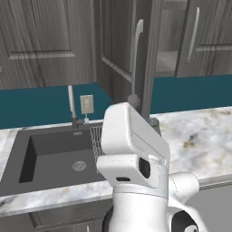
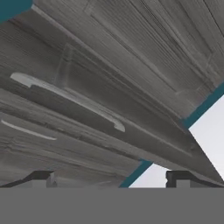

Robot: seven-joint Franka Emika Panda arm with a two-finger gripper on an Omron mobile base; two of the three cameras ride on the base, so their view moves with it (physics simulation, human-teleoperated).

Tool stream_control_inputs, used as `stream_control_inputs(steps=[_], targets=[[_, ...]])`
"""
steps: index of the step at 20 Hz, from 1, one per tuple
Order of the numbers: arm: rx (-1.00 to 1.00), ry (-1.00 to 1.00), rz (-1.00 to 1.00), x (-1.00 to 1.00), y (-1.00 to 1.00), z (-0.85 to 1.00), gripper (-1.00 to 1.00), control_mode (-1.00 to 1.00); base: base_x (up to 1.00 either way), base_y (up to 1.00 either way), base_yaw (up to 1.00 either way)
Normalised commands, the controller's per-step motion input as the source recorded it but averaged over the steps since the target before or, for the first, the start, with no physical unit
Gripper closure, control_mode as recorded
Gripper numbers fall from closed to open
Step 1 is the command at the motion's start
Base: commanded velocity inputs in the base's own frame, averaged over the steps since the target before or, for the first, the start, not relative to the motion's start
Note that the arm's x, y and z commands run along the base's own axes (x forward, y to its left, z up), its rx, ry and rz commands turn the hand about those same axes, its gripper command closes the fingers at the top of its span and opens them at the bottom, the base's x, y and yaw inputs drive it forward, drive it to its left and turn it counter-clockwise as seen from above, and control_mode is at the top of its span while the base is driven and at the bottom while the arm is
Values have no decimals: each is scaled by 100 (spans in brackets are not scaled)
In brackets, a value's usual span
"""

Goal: Close all open cabinet doors.

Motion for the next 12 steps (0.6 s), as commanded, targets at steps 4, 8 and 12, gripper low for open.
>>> stream_control_inputs(steps=[4,8,12], targets=[[8,0,-15,25,33,-24,-100,-100,0,0,0],[14,0,-12,42,17,-35,-100,-100,0,0,0],[19,0,-6,44,3,-37,-100,-100,0,0,0]])
